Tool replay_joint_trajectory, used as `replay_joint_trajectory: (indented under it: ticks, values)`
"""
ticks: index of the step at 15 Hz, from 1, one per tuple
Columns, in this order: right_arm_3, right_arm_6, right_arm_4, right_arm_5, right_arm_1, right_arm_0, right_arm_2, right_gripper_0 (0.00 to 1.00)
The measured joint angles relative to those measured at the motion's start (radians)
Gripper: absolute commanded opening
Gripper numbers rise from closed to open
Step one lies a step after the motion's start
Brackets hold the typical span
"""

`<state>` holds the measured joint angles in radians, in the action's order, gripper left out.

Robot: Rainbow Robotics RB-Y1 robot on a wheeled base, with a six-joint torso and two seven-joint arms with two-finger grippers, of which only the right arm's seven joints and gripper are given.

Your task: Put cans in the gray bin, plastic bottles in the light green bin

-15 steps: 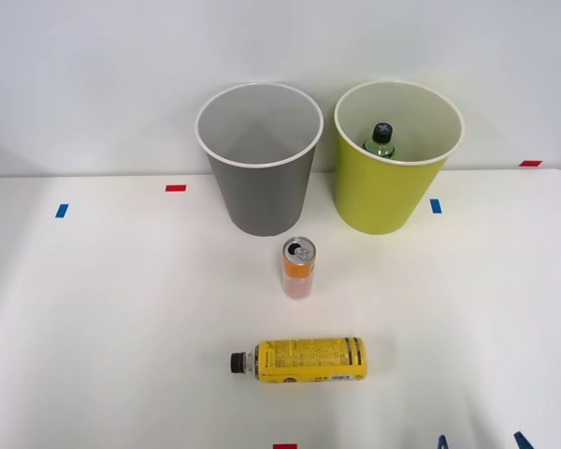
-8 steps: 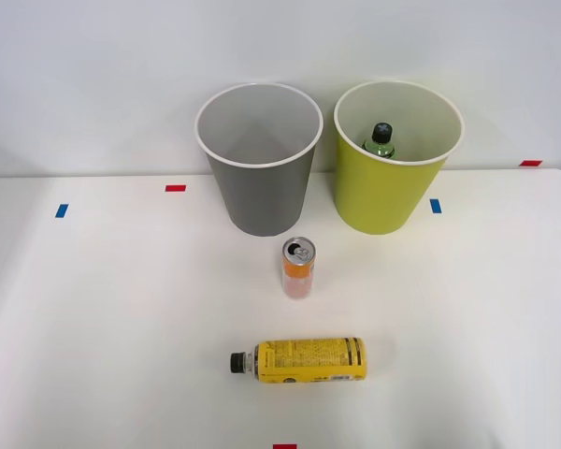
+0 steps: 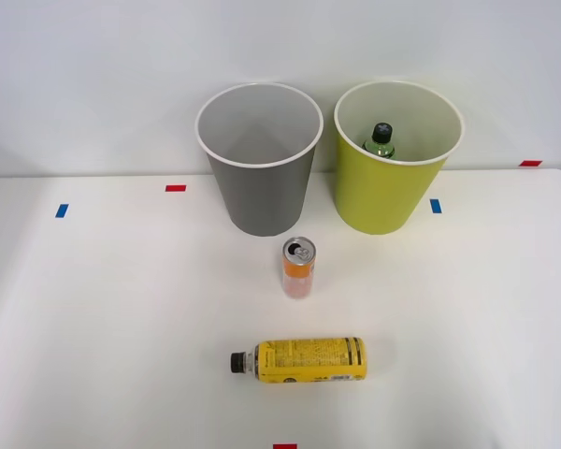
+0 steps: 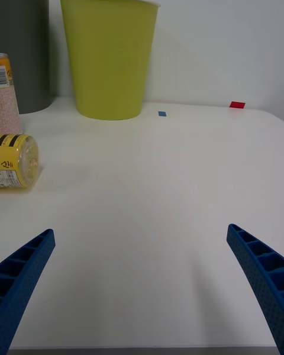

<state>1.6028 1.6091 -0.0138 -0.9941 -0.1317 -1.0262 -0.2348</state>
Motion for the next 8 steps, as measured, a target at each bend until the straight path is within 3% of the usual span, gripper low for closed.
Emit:
replay_joint_trajectory:
  ticks: [8]
  values:
    - [0.0, 0.0, 0.0, 0.0, 0.0, 0.0, 0.0, 1.0]
